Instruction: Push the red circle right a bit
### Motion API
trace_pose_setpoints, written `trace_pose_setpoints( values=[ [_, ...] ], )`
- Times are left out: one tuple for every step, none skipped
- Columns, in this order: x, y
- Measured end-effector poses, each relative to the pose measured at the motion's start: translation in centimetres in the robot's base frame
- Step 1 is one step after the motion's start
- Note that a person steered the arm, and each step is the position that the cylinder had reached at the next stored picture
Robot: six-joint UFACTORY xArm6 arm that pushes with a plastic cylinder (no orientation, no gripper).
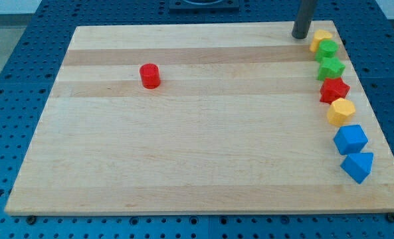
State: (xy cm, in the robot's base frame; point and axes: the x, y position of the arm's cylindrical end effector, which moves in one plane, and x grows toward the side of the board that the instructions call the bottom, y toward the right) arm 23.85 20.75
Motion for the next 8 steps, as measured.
trace_pose_setpoints(
  values=[
    [0.0,-0.1],
    [-0.2,-0.9],
    [-0.3,-7.6],
    [-0.1,-14.0],
    [2.4,-18.6],
    [3.5,-25.0],
    [4.5,-31.4],
    [6.6,-37.6]
  ],
)
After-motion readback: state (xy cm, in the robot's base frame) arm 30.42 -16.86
